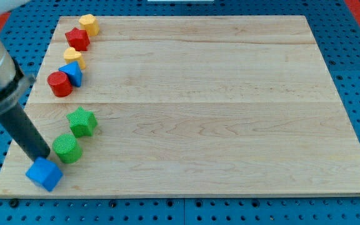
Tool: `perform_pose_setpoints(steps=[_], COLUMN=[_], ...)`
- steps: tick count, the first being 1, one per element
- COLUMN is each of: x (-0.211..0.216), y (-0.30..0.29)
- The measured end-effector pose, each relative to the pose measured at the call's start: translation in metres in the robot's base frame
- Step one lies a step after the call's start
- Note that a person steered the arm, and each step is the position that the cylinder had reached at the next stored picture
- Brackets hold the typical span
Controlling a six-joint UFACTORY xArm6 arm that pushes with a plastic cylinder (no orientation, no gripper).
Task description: Slide the blue cube towards the center left
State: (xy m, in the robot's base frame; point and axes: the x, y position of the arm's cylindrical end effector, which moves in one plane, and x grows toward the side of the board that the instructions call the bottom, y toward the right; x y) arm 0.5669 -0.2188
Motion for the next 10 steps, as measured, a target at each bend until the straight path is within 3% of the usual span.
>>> perform_pose_setpoints(steps=[2, 3, 4, 6, 10], x=[-0.025, 0.035, 0.051, 0.051, 0.051], y=[0.057, 0.111, 0.109, 0.055, 0.011])
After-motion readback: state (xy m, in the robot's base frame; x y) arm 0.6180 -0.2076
